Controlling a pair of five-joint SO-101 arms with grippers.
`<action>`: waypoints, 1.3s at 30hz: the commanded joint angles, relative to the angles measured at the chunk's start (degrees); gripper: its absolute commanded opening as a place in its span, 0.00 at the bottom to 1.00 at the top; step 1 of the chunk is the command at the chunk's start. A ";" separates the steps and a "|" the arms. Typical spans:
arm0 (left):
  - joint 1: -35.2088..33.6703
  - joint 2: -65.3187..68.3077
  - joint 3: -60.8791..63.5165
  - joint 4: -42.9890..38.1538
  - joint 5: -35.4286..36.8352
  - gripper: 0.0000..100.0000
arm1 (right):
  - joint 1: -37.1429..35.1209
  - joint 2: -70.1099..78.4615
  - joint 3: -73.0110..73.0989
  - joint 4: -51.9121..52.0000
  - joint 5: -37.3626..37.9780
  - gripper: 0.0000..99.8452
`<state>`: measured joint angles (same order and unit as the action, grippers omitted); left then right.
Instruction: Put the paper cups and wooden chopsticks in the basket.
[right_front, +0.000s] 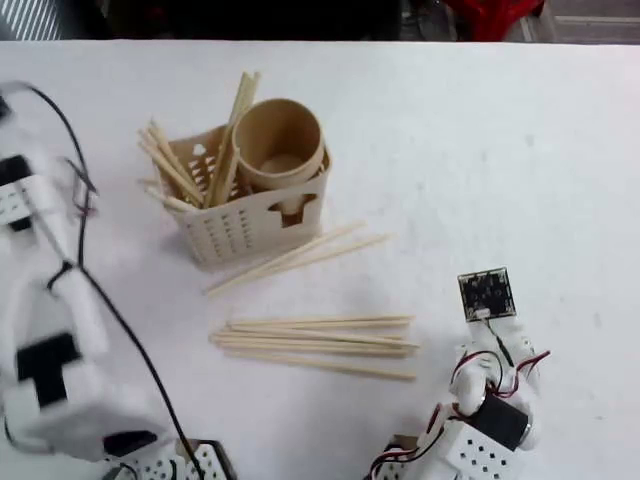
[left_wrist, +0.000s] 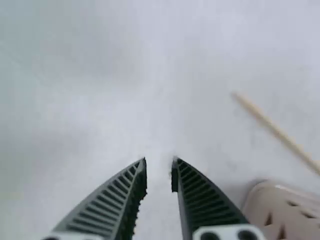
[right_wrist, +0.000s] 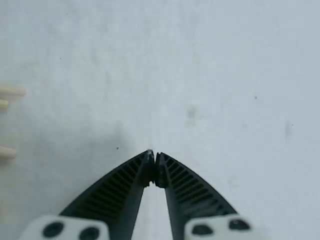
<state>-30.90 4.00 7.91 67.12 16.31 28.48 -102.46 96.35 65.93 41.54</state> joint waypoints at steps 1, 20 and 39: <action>2.24 11.03 0.44 -1.49 1.23 0.10 | -1.71 -0.75 -0.35 -2.59 1.14 0.02; 8.13 11.74 8.53 -15.47 1.14 0.10 | -39.34 36.44 -34.73 9.63 1.32 0.20; 8.40 11.82 8.53 -15.65 1.05 0.10 | -60.44 69.32 -37.63 -6.20 11.08 0.20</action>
<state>-23.16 16.04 16.88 52.44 17.01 -30.59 -35.82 62.07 61.54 52.26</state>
